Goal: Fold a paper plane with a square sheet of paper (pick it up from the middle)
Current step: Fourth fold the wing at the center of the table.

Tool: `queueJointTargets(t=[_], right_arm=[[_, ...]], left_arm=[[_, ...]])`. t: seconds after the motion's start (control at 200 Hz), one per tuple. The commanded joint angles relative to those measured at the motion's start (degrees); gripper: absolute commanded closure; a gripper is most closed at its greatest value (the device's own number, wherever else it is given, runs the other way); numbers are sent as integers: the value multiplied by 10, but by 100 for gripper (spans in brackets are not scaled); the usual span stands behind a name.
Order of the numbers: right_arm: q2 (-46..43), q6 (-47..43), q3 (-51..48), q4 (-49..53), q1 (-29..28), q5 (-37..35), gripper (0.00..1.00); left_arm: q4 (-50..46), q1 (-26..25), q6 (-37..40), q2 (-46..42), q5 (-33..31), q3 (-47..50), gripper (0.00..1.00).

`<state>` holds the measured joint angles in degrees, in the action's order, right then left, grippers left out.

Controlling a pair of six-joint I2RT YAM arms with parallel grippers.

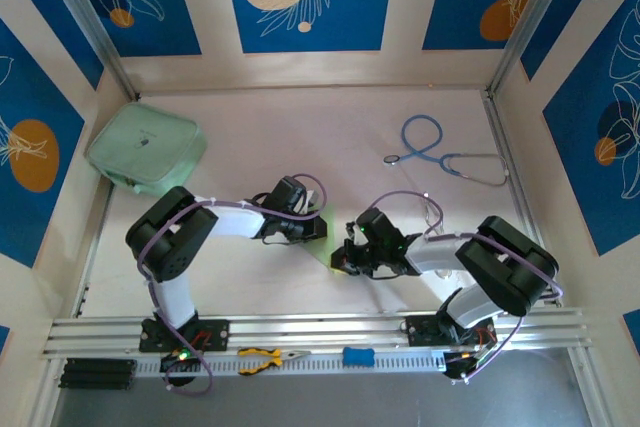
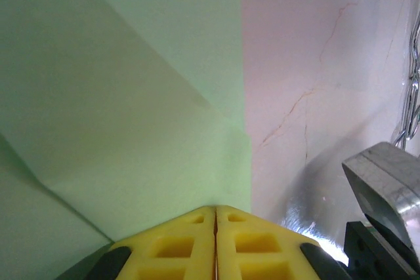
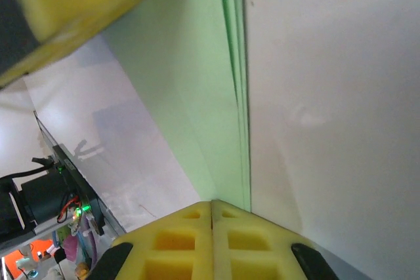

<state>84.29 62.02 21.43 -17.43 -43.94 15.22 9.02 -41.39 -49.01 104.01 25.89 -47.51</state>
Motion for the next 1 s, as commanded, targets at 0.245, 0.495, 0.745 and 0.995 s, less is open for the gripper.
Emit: queueJointTargets(t=[0.245, 0.495, 0.745, 0.995], right_arm=[[-54, 14, -47, 86, -23, -9, 94], [-153, 0, -25, 149, -8, -54, 93], [-116, -29, 33, 117, 34, -13, 93], [-3, 11, 79, 37, 27, -28, 95]], left_arm=[[-15, 7, -6, 16, -28, 17, 90], [-10, 5, -27, 0, -49, 33, 90], [-1, -1, -71, -28, -91, 63, 90], [5, -4, -81, -33, -95, 68, 90]])
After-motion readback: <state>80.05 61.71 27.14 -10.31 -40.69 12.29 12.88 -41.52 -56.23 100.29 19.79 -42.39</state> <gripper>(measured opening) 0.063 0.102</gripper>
